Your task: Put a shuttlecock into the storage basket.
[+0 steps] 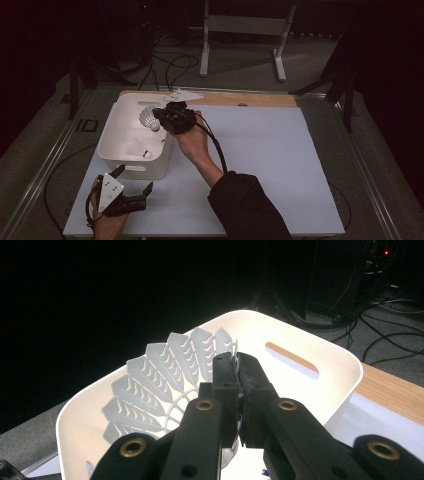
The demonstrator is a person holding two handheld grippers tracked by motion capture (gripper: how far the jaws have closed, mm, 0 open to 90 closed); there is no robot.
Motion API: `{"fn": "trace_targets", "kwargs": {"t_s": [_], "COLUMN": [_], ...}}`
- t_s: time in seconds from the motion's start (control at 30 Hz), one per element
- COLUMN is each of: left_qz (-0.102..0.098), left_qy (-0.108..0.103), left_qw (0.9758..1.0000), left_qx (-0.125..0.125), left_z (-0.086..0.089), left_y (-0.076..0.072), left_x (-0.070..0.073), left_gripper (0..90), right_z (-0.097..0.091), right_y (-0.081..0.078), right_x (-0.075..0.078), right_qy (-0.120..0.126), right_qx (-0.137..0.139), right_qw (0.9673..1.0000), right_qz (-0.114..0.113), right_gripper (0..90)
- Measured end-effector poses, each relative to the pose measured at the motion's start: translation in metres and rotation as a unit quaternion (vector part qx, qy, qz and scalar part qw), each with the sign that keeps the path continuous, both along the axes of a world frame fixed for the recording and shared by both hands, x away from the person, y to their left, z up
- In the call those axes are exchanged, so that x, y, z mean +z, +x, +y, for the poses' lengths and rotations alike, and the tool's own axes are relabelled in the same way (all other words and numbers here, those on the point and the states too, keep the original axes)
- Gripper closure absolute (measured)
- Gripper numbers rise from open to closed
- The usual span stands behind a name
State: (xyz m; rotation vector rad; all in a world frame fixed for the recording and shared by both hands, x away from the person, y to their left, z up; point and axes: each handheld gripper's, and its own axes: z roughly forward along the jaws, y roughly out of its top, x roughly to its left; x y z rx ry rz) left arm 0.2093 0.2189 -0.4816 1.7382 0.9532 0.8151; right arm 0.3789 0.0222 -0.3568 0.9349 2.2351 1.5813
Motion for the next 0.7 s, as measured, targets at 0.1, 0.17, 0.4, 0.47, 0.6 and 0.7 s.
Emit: {"fn": "trace_targets", "kwargs": {"t_s": [0.1, 0.17, 0.4, 0.47, 0.6, 0.7], "left_qz": [0.000, 0.000, 0.000, 0.000, 0.000, 0.000], "left_qy": [0.000, 0.000, 0.000, 0.000, 0.001, 0.000], "left_qw": [1.0000, 1.0000, 1.0000, 1.0000, 1.0000, 1.0000], "left_qx": [0.000, 0.000, 0.000, 0.000, 0.000, 0.001], "left_z": [0.0000, 0.0001, 0.0002, 0.0002, 0.0001, 0.0002], "left_y": [0.0001, 0.0001, 0.0001, 0.0000, 0.0000, -0.0001], "left_x": [0.0000, 0.0000, 0.0000, 0.0001, 0.0000, 0.0001], "left_gripper": [0.2, 0.2, 0.2, 0.2, 0.2, 0.2], "right_z": [0.0019, 0.0023, 0.0035, 0.0036, 0.0044, 0.0056], "right_y": [-0.0006, -0.0004, 0.0022, 0.0022, 0.0018, 0.0017], "right_x": [-0.0010, -0.0014, -0.0045, -0.0047, -0.0055, -0.0064], "right_qy": [-0.001, -0.001, -0.006, -0.006, -0.006, -0.007], "right_qx": [0.001, 0.001, -0.002, -0.003, -0.001, 0.000], "right_qw": [1.0000, 1.0000, 1.0000, 1.0000, 1.0000, 1.0000], "right_qz": [0.001, 0.001, 0.005, 0.005, 0.005, 0.006], "right_gripper": [88.0, 88.0, 88.1, 88.1, 87.7, 87.8]}}
